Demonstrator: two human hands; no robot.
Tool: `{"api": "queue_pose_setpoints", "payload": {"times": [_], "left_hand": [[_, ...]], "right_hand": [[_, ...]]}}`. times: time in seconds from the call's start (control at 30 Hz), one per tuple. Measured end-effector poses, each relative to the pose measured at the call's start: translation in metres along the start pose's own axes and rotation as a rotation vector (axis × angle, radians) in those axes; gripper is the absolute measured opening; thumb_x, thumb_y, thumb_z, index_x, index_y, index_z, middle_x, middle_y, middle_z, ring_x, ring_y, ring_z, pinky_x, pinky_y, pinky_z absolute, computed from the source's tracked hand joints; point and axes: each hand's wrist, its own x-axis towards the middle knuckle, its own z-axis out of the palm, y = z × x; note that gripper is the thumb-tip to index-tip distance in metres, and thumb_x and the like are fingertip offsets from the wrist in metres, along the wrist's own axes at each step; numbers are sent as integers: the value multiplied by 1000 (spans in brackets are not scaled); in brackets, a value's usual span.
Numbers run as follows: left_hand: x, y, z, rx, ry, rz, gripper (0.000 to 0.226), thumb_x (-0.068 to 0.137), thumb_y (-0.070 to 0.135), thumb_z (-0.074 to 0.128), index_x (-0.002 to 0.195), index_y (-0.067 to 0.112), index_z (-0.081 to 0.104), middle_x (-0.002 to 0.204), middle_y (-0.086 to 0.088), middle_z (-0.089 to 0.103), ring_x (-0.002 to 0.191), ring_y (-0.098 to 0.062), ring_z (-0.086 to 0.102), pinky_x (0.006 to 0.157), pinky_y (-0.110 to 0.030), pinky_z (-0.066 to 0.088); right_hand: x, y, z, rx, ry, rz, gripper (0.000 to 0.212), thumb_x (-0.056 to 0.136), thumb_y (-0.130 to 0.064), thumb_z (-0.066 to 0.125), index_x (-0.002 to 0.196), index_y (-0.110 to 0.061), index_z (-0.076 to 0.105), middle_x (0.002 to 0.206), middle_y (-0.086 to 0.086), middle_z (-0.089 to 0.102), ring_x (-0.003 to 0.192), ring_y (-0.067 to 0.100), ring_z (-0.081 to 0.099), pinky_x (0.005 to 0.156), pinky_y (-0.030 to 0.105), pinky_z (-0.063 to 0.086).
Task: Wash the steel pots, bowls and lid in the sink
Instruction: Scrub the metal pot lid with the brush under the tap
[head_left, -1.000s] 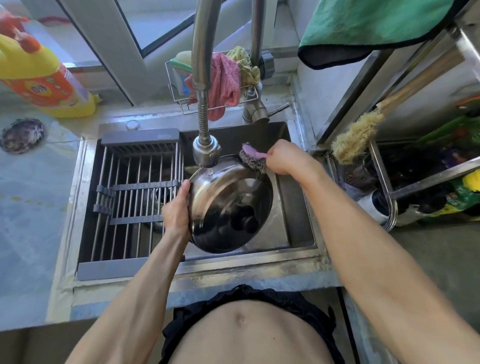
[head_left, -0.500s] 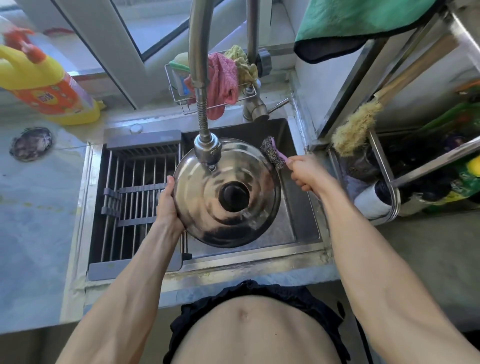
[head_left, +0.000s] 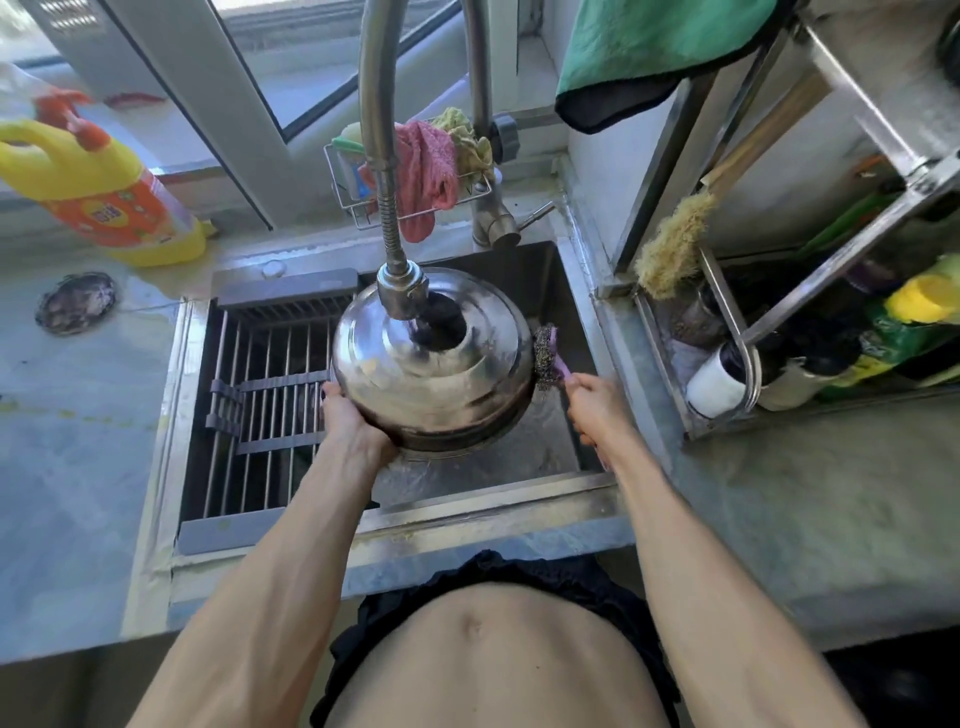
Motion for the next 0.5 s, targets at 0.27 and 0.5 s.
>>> {"api": "queue_pose_setpoints", "payload": {"times": [0.27,0.5], "left_hand": [[-44,-36,34,-184,42,37,73,92,82,37,105,22,76,97,-3,78,90,-27,74,92,-48,59],[-58,-55,51,-333,96,-55,83,88,86,34,138,26,62,138,1,64,128,-29,61,111,-51,47]], "right_hand": [[-30,10,13,3,96,-77,30,102,-30,42,82,-21,62,64,-6,50,64,21,49,62,31,36],[-74,8,15,-113,254,-340,24,103,-18,43,101,-11,66,73,-1,60,62,14,48,50,19,30]]}}
